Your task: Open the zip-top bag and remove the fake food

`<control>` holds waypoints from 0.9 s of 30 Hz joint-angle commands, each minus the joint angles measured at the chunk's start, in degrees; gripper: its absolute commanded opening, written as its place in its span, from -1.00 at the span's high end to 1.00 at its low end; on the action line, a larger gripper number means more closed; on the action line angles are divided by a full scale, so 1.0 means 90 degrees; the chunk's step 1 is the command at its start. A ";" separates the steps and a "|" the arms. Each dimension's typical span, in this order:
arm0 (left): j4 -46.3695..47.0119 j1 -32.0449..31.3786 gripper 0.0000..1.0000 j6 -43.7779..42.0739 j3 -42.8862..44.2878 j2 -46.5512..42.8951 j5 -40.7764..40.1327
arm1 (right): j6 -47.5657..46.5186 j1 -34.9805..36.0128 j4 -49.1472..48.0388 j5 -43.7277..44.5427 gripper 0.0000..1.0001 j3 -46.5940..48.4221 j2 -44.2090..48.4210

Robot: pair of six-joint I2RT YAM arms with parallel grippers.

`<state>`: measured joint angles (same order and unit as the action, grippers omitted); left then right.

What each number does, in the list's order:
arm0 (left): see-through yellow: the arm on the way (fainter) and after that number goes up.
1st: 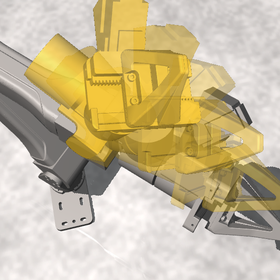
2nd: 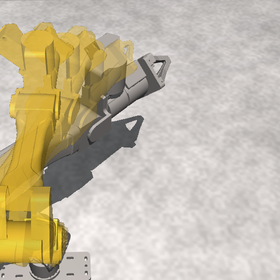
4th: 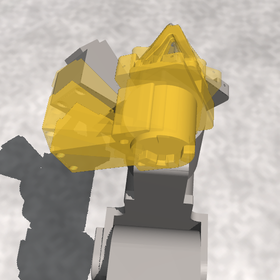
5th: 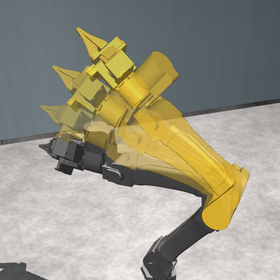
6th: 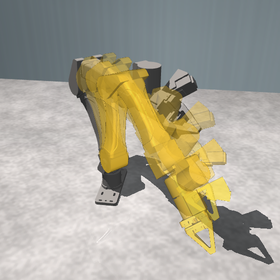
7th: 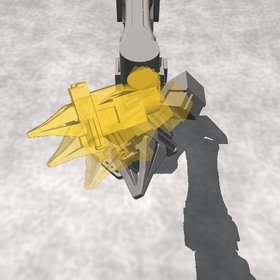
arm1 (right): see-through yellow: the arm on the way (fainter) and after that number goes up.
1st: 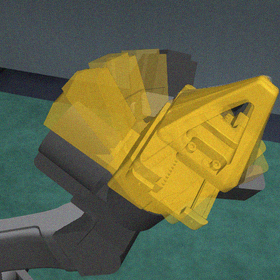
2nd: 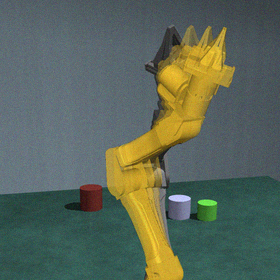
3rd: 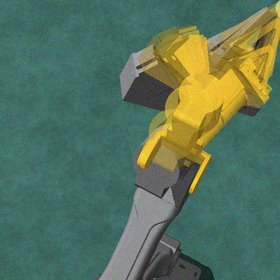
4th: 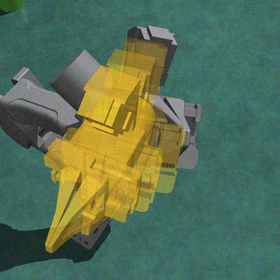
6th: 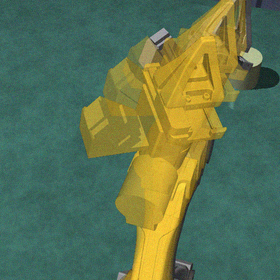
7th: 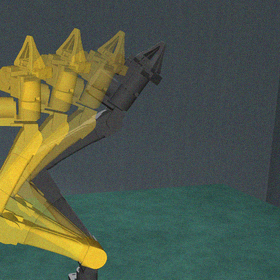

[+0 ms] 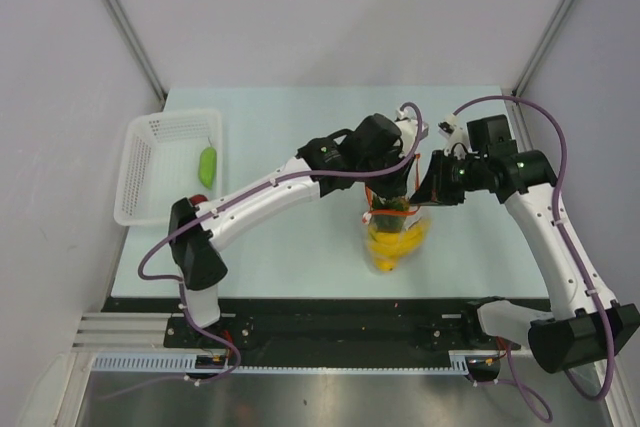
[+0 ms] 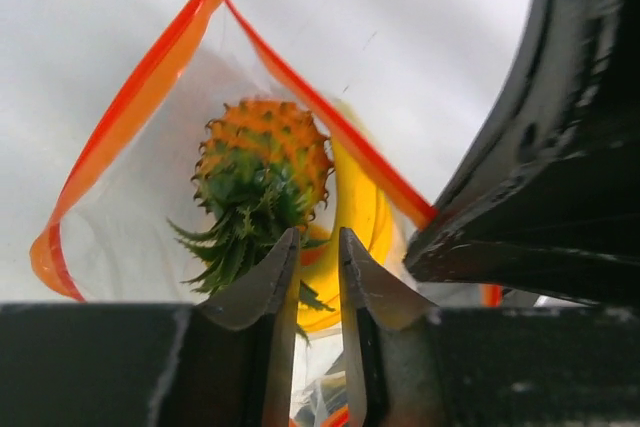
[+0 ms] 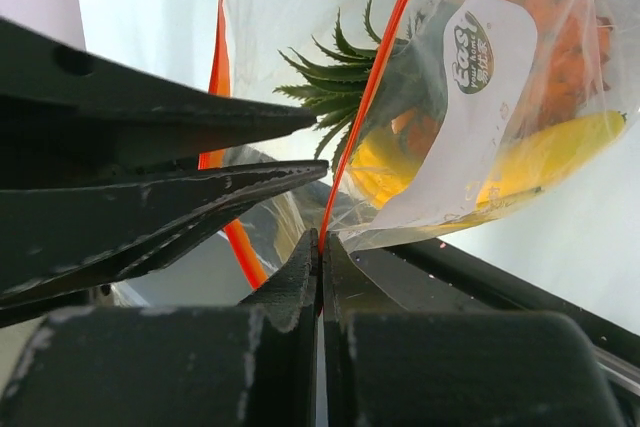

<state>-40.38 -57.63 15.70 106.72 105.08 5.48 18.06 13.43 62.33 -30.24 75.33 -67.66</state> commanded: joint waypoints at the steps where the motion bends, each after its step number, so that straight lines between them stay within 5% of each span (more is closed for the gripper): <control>1: -0.0434 -0.0081 0.42 -0.0241 0.0242 0.0092 -0.0520 | 0.0053 0.0031 -0.0021 -0.0009 1.00 -0.0020 0.0242; 12: -0.1109 -0.0335 -0.04 -0.0221 0.0662 0.0600 -0.1311 | 0.0073 0.0031 -0.0011 0.0010 1.00 -0.0020 0.0252; 24: -0.1148 -0.0423 0.06 -0.0046 0.0779 0.1059 -0.1194 | 0.0092 0.0031 -0.0021 -0.0009 1.00 -0.0050 0.0252; 27: -0.1265 -0.0423 0.31 -0.0055 0.0779 0.1137 -0.1301 | 0.0083 0.0041 -0.0011 -0.0009 1.00 -0.0059 0.0271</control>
<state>-50.13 -60.90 14.90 110.96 114.39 -5.04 18.41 13.43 62.70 -29.78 74.83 -66.94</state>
